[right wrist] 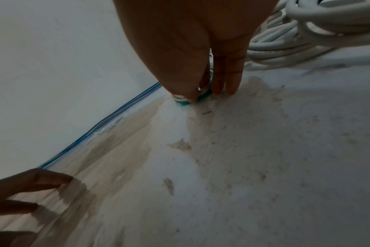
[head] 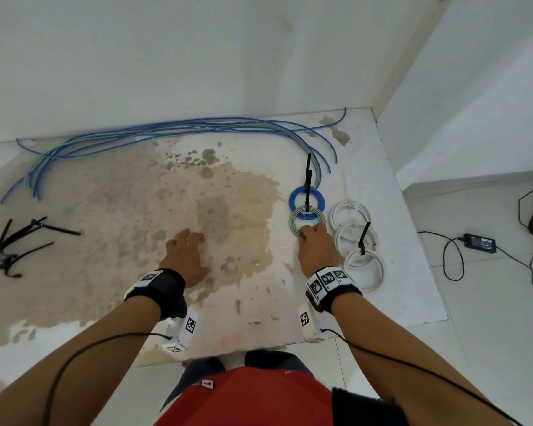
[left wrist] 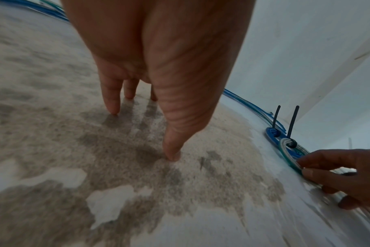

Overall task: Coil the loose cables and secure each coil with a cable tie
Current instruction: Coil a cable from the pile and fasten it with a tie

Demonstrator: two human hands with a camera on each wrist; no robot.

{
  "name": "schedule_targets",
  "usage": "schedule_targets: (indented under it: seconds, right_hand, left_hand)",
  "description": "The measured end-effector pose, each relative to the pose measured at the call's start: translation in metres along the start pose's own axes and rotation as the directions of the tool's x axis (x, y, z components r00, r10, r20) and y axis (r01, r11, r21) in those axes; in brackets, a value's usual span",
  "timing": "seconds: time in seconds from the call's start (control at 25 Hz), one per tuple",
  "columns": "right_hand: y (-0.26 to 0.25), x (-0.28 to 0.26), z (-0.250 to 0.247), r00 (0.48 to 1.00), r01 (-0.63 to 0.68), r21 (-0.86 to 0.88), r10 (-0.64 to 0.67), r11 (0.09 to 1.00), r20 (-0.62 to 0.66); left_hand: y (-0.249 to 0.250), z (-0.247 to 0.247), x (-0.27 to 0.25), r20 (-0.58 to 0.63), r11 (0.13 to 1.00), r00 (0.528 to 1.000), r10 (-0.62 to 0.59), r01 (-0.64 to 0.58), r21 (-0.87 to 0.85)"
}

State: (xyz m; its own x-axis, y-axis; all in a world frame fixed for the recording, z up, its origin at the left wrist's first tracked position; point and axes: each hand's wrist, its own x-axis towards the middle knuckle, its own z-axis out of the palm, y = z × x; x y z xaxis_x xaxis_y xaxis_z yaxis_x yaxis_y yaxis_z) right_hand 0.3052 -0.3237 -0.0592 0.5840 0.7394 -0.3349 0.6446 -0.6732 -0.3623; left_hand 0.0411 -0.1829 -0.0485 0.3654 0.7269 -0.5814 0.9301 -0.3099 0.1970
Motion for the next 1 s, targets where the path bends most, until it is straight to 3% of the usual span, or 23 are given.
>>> schedule_targets:
  seconds: [0.4,0.48,0.6,0.72,0.84,1.0]
  right_hand:
    - [-0.003,-0.002,0.003,0.999,-0.021,0.003,0.021,1.000,-0.025]
    - [-0.007,-0.007,0.005,0.997,-0.023,0.037,0.026,0.999,-0.077]
    - [-0.033,-0.014,0.011,0.985,0.111,0.120,-0.093,0.987,-0.146]
    - [-0.086,0.002,0.018,0.956,0.282,0.144,-0.290,0.948,0.036]
    - [-0.161,0.035,0.025,0.873,0.398,0.079,-0.404,0.914,0.273]
    - [-0.264,0.079,0.033,0.825,0.441,0.088,-0.442,0.893,0.351]
  left_hand:
    - [-0.005,0.001,0.000,0.001,0.999,0.999,0.034,-0.034,-0.014]
    - [-0.009,0.001,-0.001,0.007,0.998,0.998,0.054,-0.054,-0.022]
    - [-0.024,-0.004,0.005,0.003,0.992,0.994,0.105,-0.105,-0.075]
    - [-0.048,-0.032,0.020,-0.063,0.972,0.992,0.109,-0.120,-0.204]
    - [-0.080,-0.075,0.048,-0.154,0.963,0.985,0.077,-0.114,-0.246]
    - [-0.126,-0.134,0.106,-0.216,0.964,0.976,0.013,-0.070,-0.258]
